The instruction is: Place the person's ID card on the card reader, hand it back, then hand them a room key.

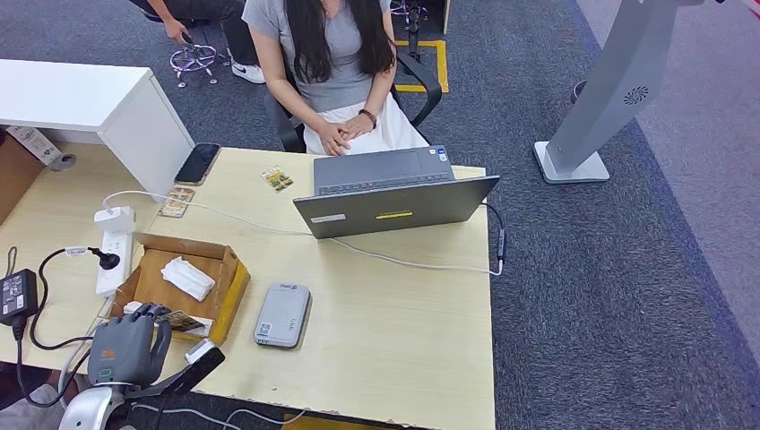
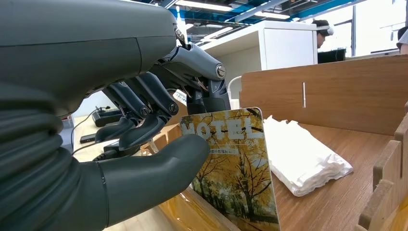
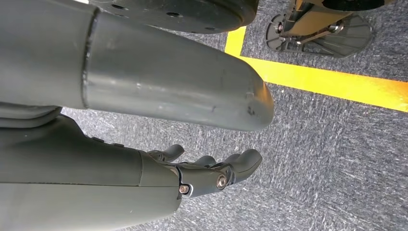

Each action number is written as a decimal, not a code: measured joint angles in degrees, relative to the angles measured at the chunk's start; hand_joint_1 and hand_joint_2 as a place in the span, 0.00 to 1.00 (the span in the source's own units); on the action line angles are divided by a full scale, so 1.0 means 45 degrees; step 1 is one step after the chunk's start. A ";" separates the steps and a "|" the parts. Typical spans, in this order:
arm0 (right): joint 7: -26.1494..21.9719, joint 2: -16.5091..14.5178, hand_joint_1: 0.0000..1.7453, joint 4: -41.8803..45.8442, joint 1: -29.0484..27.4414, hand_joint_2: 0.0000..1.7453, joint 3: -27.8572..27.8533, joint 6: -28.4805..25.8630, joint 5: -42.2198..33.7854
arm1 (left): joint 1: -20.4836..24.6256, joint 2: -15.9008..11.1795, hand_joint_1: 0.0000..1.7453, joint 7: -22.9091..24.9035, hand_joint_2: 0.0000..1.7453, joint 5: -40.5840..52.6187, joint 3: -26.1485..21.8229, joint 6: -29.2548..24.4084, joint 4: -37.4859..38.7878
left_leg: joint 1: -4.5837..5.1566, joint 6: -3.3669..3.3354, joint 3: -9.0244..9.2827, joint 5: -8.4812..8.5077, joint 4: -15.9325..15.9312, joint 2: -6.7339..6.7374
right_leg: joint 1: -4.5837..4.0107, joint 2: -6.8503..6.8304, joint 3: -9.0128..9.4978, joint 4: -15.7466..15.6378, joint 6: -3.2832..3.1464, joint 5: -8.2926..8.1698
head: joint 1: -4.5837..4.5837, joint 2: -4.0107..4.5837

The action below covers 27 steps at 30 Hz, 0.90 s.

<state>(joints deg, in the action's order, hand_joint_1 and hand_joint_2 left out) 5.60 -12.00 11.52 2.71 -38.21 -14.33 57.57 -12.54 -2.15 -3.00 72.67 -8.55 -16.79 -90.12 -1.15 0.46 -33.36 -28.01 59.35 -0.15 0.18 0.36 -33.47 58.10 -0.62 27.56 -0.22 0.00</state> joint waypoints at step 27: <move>-0.0175 0.0000 0.00 0.0000 0.0018 0.00 -0.0090 0.0022 0.0232 | 0.1222 -0.0284 1.00 0.0312 1.00 0.0154 0.1071 0.0347 -0.0206 | 0.0000 -0.0007 0.0008 0.0010 0.0009 -0.0020 | 0.0000 -0.0022 0.0006 -0.0001 0.0000 -0.0008 | 0.0000 0.0000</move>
<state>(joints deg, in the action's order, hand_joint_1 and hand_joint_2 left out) 4.81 -12.00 11.52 2.80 -38.61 -14.23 58.61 -7.05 -3.43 -1.60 73.37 -3.73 -15.22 -91.04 -1.15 0.43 -33.33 -27.96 59.40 -0.24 0.18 0.26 -33.45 58.09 -0.62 27.52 -0.22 0.00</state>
